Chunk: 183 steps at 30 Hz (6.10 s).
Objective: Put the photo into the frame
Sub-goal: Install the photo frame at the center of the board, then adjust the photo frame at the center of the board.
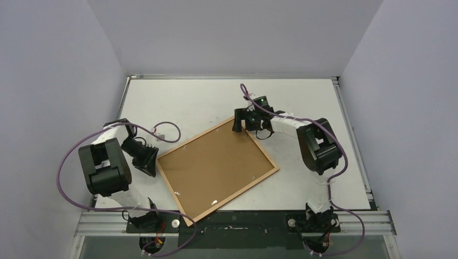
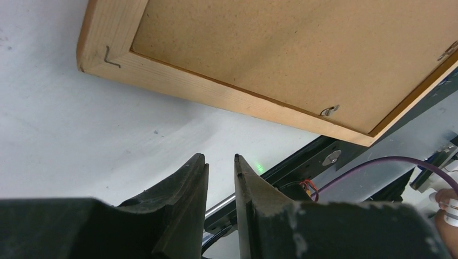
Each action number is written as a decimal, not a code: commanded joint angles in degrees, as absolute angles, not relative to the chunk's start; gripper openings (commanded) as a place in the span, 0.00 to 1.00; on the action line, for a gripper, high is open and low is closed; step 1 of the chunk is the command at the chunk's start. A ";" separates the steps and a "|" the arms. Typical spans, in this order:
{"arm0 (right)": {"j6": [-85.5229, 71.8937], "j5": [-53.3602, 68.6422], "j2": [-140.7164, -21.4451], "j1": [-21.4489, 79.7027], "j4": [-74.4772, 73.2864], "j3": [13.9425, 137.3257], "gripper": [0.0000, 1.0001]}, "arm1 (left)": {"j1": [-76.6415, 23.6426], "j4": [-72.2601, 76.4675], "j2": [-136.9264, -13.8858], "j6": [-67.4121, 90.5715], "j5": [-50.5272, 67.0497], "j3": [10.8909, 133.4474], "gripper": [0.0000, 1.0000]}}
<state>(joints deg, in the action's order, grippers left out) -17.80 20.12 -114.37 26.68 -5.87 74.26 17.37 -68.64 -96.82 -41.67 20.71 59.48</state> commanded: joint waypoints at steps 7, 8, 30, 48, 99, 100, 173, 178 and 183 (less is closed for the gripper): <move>-21.61 24.45 -108.40 24.57 -0.44 67.43 0.90 | 13.28 -54.70 -95.44 -34.27 18.04 52.87 0.23; -22.03 24.99 -107.92 24.46 -0.44 66.62 0.90 | 12.60 -53.54 -96.24 -33.16 18.02 53.29 0.23; -36.78 13.16 -83.16 36.25 -5.59 41.51 0.90 | -6.31 -56.63 -135.78 -9.72 27.99 111.41 0.22; 8.75 22.92 -97.53 35.80 -24.26 77.38 0.90 | 8.22 -68.18 -117.74 -17.39 35.93 107.49 0.26; 21.99 14.51 -134.34 42.38 -29.35 111.88 0.31 | 21.66 -75.54 -106.47 -23.97 40.23 98.65 0.27; 19.43 14.42 -134.77 41.34 -28.55 112.57 0.28 | 21.67 -75.44 -106.44 -23.99 40.32 98.50 0.27; -45.18 20.00 -85.43 31.98 -6.98 39.29 0.87 | 1.16 -55.15 -113.24 -16.67 28.64 75.62 0.19; -46.70 20.36 -91.72 31.99 -1.39 44.45 0.86 | 0.44 -56.66 -120.41 -13.30 30.20 87.90 0.19; -45.28 20.90 -100.12 31.70 -1.22 54.93 0.85 | -1.35 -59.93 -127.80 -10.44 31.99 104.22 0.19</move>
